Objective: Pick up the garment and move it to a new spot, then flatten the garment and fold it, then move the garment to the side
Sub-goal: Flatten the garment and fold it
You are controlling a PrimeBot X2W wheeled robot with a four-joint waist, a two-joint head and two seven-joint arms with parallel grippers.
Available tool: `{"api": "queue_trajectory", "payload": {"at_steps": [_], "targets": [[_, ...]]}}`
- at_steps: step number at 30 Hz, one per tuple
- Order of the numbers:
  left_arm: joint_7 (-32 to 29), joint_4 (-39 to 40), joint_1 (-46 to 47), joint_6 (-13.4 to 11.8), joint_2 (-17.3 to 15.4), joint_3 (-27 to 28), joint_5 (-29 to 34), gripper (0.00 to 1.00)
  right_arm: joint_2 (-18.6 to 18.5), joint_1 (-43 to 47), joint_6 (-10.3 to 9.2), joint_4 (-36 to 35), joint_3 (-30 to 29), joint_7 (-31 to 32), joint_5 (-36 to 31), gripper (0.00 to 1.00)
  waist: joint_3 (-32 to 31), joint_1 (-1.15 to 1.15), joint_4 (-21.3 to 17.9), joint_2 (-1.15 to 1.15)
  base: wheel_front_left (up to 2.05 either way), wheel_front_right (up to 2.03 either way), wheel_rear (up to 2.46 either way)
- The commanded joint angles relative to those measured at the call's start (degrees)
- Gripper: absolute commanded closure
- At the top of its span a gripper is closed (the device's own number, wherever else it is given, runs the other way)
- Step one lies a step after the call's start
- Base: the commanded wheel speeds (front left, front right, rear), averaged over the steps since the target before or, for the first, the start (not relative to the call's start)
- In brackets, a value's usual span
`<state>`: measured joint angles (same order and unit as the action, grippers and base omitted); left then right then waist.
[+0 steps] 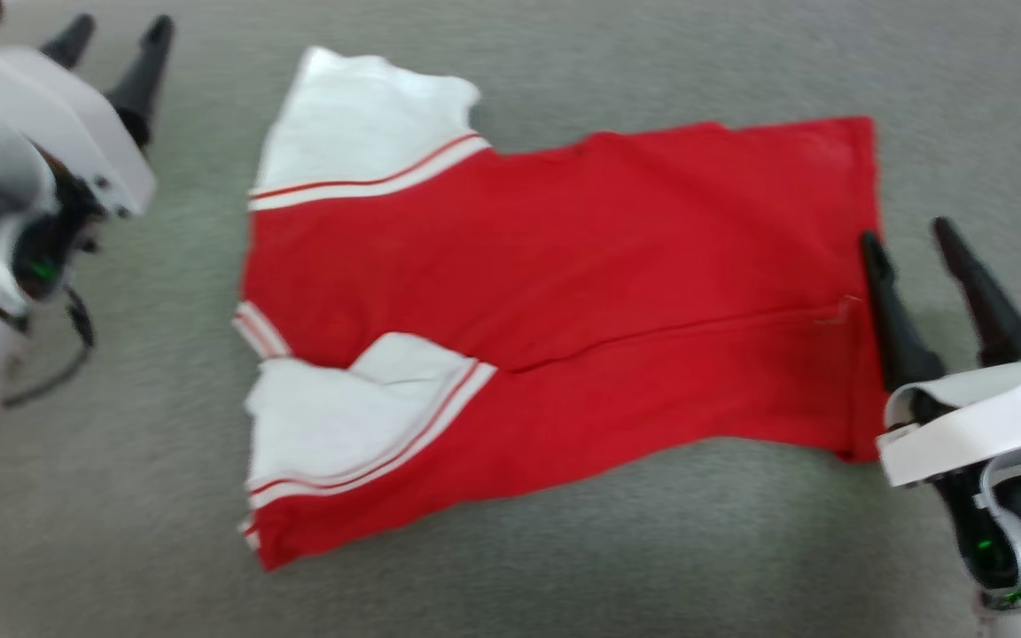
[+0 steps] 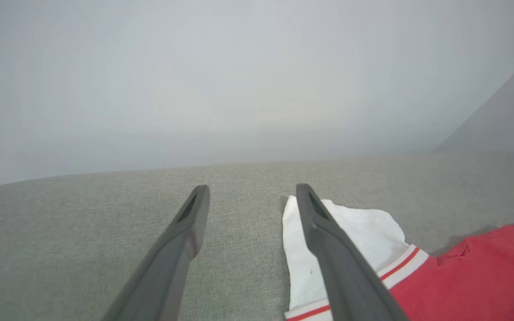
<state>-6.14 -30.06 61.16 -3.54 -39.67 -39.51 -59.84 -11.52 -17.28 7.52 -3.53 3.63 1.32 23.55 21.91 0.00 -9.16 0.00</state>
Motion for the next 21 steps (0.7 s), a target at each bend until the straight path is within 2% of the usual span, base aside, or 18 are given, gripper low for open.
{"api": "queue_trajectory", "payload": {"at_steps": [1, 6, 9, 13, 19, 21], "targets": [[-1.55, -1.55, 1.32, 1.02, 0.09, -0.73, 0.50, 0.00, 0.61, -0.50, -0.06, 0.33, 0.58, -0.41, 0.42, 0.00, 3.46, 0.00, -5.81, 0.00, 0.00, 0.00, 0.00], [-13.22, -12.25, 9.45, 5.92, 0.54, -3.76, 0.51, 0.00, 1.15, -0.45, -0.06, 2.07, 2.22, -1.84, 1.81, 0.00, 5.26, 0.00, -10.28, 0.00, 0.00, 0.00, 0.00], [-20.28, -17.10, 13.22, 7.66, 0.58, -5.59, 0.64, 0.00, 1.34, -1.07, -0.06, 2.82, 4.02, -2.62, 2.60, 0.00, 6.31, 0.00, -12.69, 0.00, 0.00, 0.00, 0.00], [-28.85, -21.44, 16.57, 8.89, 1.03, -7.79, 0.61, 0.00, 1.17, -1.37, -0.06, 3.48, 5.68, -3.48, 2.95, 0.00, 7.89, 0.00, -14.92, 0.00, 0.00, 0.00, 0.00], [-35.47, -25.49, 19.02, 9.99, 1.89, -9.90, 0.82, 0.00, 0.39, -1.95, -0.06, 3.63, 6.20, -4.12, 3.40, 0.00, 8.90, 0.00, -15.98, 0.00, 0.00, 0.00, 0.00], [-36.66, -25.93, 18.56, 10.39, 2.34, -10.50, 0.42, 0.56, 0.13, -2.31, -0.06, 3.44, 5.91, -3.70, 3.41, 0.00, 8.93, 0.00, -15.82, 0.00, 0.00, 0.00, 0.00]]}}
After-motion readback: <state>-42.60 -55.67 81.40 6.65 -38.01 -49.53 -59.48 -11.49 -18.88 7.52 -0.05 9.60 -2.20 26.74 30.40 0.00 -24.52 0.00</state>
